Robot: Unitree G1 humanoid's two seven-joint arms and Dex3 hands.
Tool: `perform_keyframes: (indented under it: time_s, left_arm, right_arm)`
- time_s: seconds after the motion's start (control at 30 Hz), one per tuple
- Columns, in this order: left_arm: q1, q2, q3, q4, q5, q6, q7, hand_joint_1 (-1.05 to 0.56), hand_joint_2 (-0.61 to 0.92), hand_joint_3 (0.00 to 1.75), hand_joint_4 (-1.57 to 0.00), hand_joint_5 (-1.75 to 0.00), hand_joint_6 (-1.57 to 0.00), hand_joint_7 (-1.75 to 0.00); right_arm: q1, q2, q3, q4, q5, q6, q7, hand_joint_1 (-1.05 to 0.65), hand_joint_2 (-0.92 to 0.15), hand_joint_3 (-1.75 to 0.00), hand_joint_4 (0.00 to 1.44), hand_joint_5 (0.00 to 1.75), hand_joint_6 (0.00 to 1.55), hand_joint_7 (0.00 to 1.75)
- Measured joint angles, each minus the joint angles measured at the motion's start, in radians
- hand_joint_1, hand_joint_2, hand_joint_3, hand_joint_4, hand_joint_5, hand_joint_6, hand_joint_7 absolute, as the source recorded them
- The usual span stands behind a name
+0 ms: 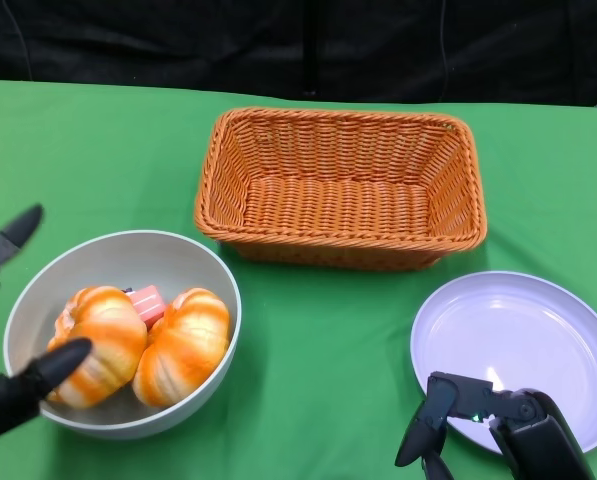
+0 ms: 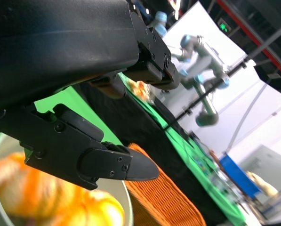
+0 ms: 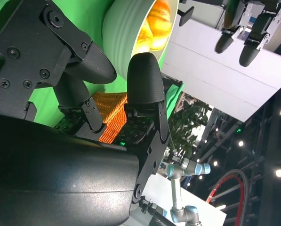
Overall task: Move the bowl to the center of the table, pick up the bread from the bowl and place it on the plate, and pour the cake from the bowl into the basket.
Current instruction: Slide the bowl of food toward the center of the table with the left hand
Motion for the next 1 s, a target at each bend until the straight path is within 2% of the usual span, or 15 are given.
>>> perform_keyframes:
  time_s: [0.27, 0.37, 0.5, 0.83, 0.93, 0.97, 1.0]
  left_arm:
    - [-0.06, 0.056, 0.027, 0.106, 0.062, 0.044, 0.074, -0.62, 0.92, 0.46, 0.0, -0.47, -0.24, -0.01]
    - [-0.066, 0.073, 0.022, 0.098, 0.114, 0.166, 0.076, -0.61, 0.92, 0.47, 0.0, -0.43, -0.23, -0.01]
    - [-0.076, 0.077, -0.001, 0.089, 0.099, 0.321, 0.058, -0.63, 0.92, 0.49, 0.0, -0.35, -0.21, 0.0]
    - [-0.211, 0.109, -0.028, 0.16, -0.069, 0.705, -0.09, -0.68, 0.92, 0.53, 0.0, -0.27, -0.08, 0.0]
    - [-0.257, 0.113, -0.029, 0.199, -0.112, 0.805, -0.109, -0.68, 0.92, 0.52, 0.0, -0.2, -0.05, -0.01]
    - [-0.268, 0.113, -0.028, 0.208, -0.134, 0.833, -0.119, -0.69, 0.92, 0.52, 0.0, -0.08, -0.03, -0.01]
    - [-0.279, 0.113, -0.024, 0.221, -0.164, 0.859, -0.139, -0.69, 0.92, 0.52, 0.0, -0.04, -0.02, 0.0]
  right_arm:
    - [0.005, 0.0, 0.0, -0.001, 0.0, 0.0, 0.0, -0.13, -0.15, -1.68, 0.85, 1.65, 0.84, 1.3]
    - [0.013, 0.0, 0.003, -0.016, 0.0, 0.01, 0.001, -0.13, -0.17, -1.65, 0.85, 1.65, 0.84, 1.29]
    - [0.021, 0.0, 0.003, -0.02, -0.003, 0.013, 0.0, -0.1, -0.14, -1.71, 0.86, 1.64, 0.85, 1.28]
    - [0.022, 0.0, 0.002, -0.02, -0.002, 0.011, 0.0, -0.12, -0.16, -1.69, 0.85, 1.65, 0.84, 1.29]
    - [0.02, 0.0, 0.002, -0.019, -0.002, 0.011, -0.001, -0.12, -0.16, -1.69, 0.85, 1.65, 0.84, 1.3]
    - [0.02, 0.0, 0.002, -0.018, -0.002, 0.011, -0.001, -0.12, -0.16, -1.69, 0.85, 1.64, 0.84, 1.29]
    - [0.02, 0.0, 0.002, -0.018, -0.003, 0.011, -0.001, -0.12, -0.16, -1.69, 0.85, 1.64, 0.84, 1.29]
